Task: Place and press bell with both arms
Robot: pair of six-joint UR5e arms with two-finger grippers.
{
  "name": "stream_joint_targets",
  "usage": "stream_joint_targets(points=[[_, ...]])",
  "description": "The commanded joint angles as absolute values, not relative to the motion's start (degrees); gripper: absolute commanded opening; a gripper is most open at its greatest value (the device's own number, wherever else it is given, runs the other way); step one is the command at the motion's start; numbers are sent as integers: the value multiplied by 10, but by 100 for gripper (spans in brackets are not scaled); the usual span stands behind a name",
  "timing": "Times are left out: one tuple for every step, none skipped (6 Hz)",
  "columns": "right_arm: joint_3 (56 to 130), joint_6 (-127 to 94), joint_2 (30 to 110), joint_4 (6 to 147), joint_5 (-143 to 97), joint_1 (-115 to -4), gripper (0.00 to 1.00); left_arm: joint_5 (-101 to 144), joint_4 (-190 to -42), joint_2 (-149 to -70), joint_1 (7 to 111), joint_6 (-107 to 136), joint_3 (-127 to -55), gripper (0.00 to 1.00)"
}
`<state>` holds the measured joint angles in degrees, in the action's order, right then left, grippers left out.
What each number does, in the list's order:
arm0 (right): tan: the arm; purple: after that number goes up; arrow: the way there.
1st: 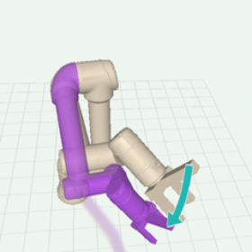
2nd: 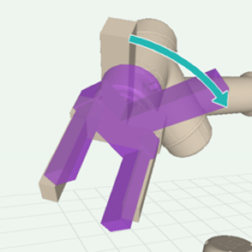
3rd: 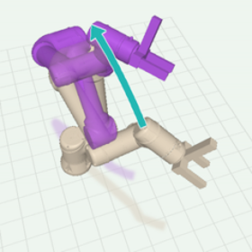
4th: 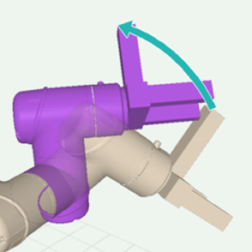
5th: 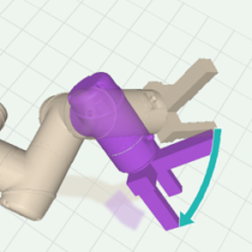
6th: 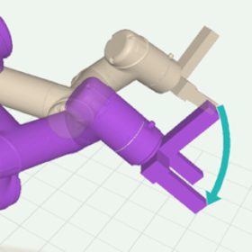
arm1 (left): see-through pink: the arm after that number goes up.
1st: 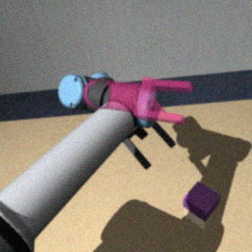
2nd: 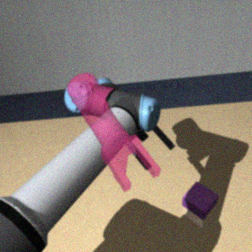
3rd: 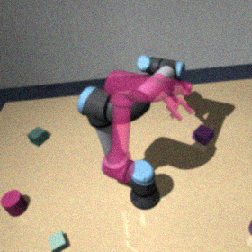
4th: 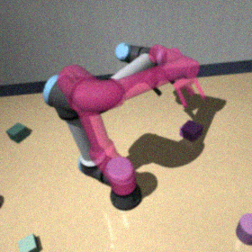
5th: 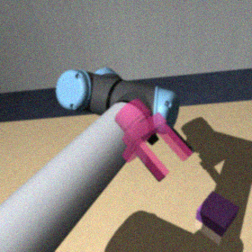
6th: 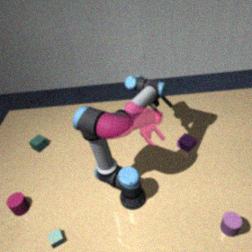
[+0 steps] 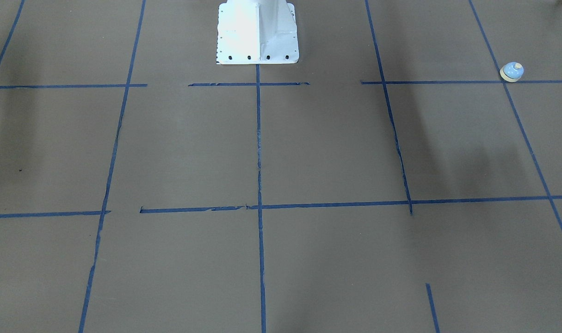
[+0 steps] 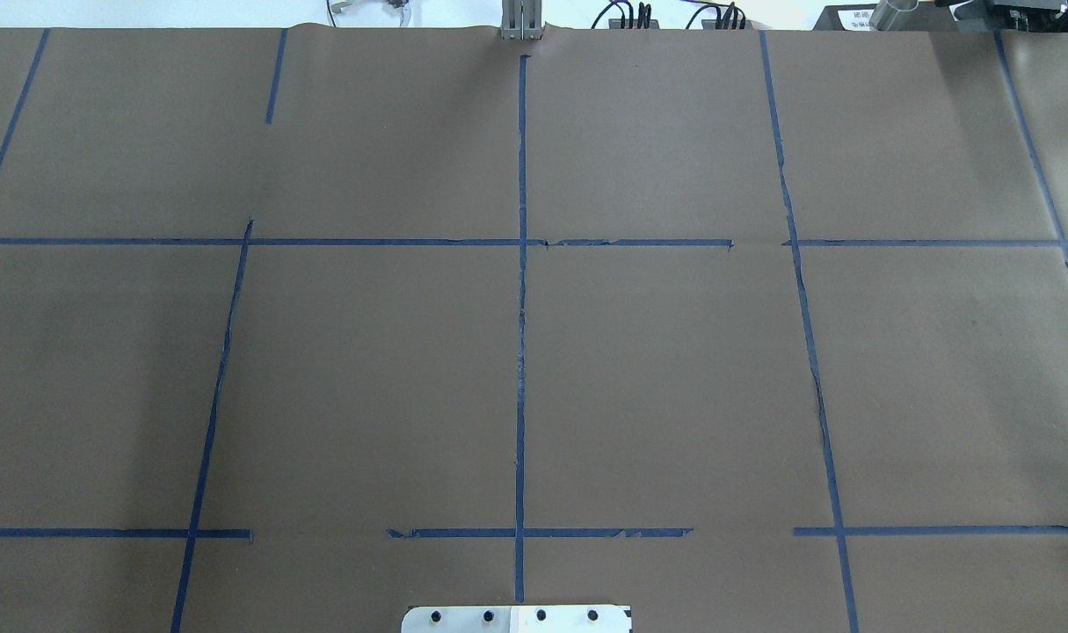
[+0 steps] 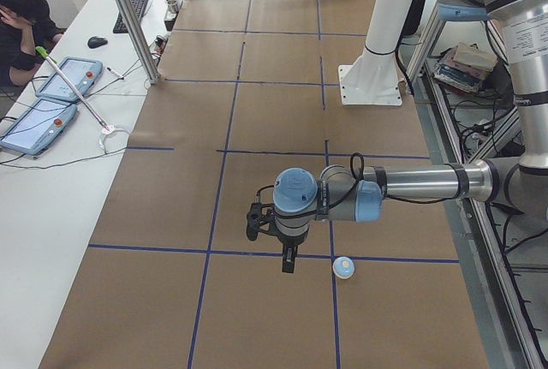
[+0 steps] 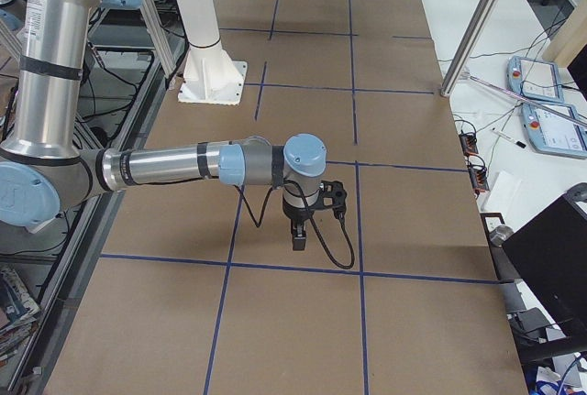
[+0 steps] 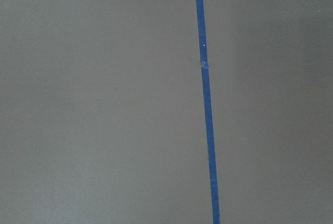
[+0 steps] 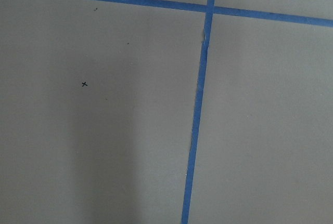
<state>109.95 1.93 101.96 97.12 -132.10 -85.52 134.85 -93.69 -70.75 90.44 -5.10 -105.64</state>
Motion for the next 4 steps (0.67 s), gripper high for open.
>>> stream_joint_targets(points=[[1100,19,1019,971,-1321,-855,100,1343,-937,-708,904,-52,-1062,100],[1100,19,1019,971,-1321,-855,100,1342,-938,-711,904,-51,-1062,100],[1100,19,1018,971,-1321,-855,100,1344,-940,-729,904,-47,-1061,100],[1100,19,1018,971,-1321,-855,100,1349,-940,-770,904,-47,-1049,100]])
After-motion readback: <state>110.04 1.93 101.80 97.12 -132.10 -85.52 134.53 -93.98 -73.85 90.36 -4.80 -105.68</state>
